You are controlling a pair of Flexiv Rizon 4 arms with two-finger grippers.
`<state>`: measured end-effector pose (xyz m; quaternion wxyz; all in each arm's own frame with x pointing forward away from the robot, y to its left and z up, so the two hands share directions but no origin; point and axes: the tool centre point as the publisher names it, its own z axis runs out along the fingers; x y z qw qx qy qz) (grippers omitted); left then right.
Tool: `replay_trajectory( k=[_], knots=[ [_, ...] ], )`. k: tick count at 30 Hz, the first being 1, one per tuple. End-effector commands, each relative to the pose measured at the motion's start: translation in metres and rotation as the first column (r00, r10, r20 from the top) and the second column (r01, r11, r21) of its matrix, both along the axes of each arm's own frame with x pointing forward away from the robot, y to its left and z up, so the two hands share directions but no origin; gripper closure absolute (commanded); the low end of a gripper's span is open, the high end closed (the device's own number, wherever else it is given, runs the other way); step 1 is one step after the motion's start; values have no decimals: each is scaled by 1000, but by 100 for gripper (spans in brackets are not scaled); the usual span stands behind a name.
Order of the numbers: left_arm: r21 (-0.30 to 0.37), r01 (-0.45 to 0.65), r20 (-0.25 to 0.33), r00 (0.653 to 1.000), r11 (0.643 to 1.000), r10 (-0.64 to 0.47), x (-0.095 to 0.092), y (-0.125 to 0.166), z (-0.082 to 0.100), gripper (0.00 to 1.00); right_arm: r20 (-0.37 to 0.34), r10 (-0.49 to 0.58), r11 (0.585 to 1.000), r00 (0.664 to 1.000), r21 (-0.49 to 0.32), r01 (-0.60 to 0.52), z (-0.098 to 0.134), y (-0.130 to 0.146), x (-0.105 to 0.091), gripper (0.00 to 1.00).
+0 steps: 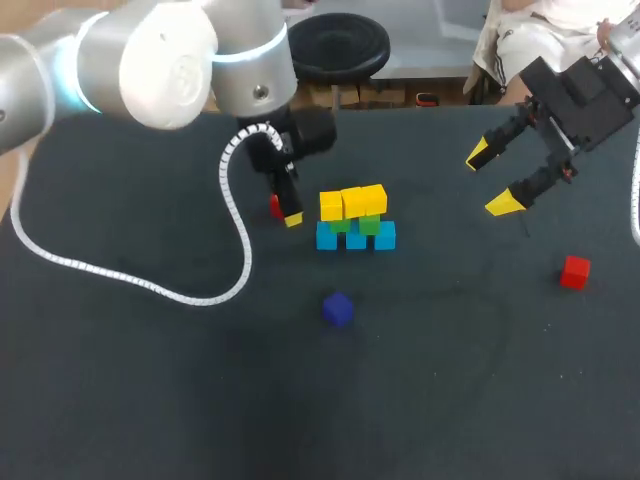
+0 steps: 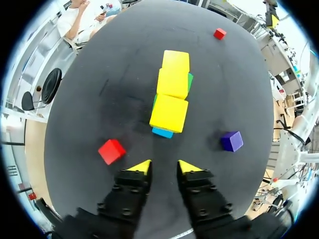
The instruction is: Place the blue cubes, place green cubes on the blue cubes, place the yellow cubes on the green cubes, then place the red cubes on the yellow cubes, and place purple cube on the red cubes.
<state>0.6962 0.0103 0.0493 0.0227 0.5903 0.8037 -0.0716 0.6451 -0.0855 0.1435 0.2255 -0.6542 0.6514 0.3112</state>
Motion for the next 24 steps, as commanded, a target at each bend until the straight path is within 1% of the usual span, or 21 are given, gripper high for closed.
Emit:
replay_trajectory(
  k=[1, 7, 24],
  knots=[
    [9, 14, -6, 1000, 1000, -14, 8, -8, 0, 100, 1, 0, 1000, 1000, 2, 0, 0, 0, 0, 0],
    [10, 28, 0, 1000, 1000, -28, 14, -13, 3, 100, 1, 0, 1000, 1000, 2, 0, 0, 0, 0, 0],
    [0, 39, -7, 999, 999, -39, 15, -24, 5, 100, 1, 0, 1000, 1000, 2, 0, 0, 0, 0, 0]
  ],
)
